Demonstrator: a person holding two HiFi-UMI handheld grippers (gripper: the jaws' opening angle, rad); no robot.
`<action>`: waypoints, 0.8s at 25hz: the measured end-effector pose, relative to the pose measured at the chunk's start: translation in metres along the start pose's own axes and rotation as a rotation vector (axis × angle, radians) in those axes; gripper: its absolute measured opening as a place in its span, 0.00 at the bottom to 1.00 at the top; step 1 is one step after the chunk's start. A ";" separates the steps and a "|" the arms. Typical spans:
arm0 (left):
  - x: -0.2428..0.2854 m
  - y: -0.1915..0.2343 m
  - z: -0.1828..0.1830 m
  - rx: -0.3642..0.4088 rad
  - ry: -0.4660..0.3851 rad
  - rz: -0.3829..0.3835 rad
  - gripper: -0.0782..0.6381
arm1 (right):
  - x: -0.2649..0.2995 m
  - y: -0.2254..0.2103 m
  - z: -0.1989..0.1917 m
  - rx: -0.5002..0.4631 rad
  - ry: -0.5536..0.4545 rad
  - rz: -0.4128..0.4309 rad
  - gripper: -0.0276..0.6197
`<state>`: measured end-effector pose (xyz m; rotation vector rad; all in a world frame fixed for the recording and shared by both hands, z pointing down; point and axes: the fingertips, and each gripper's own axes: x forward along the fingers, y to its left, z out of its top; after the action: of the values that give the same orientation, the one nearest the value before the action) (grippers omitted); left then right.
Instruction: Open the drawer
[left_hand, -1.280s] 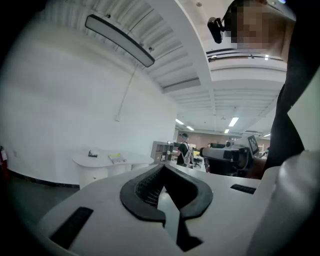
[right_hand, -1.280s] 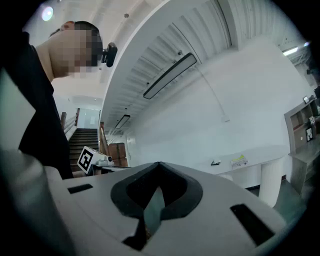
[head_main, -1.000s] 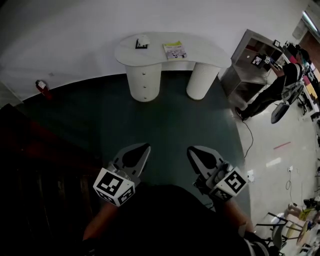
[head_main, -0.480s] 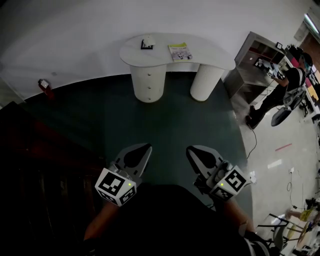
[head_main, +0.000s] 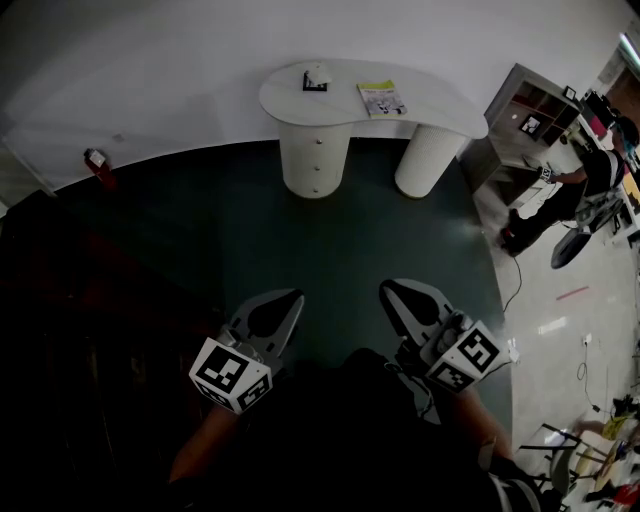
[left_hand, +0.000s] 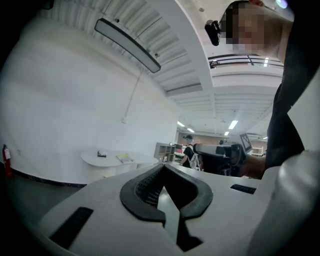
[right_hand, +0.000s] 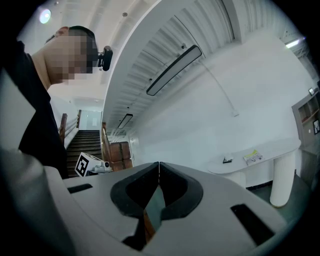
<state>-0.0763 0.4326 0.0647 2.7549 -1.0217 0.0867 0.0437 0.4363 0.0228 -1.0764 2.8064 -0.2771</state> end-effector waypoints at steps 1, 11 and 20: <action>-0.002 0.005 -0.002 -0.002 0.002 0.002 0.13 | 0.003 0.001 -0.001 0.001 0.002 -0.003 0.07; 0.026 0.031 -0.011 -0.028 0.021 -0.034 0.13 | 0.024 -0.031 -0.014 0.032 0.012 -0.019 0.07; 0.118 0.072 0.005 -0.002 0.055 -0.027 0.13 | 0.055 -0.129 -0.005 0.069 0.001 -0.009 0.07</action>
<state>-0.0331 0.3027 0.0866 2.7476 -0.9697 0.1565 0.0858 0.3064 0.0530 -1.0738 2.7718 -0.3733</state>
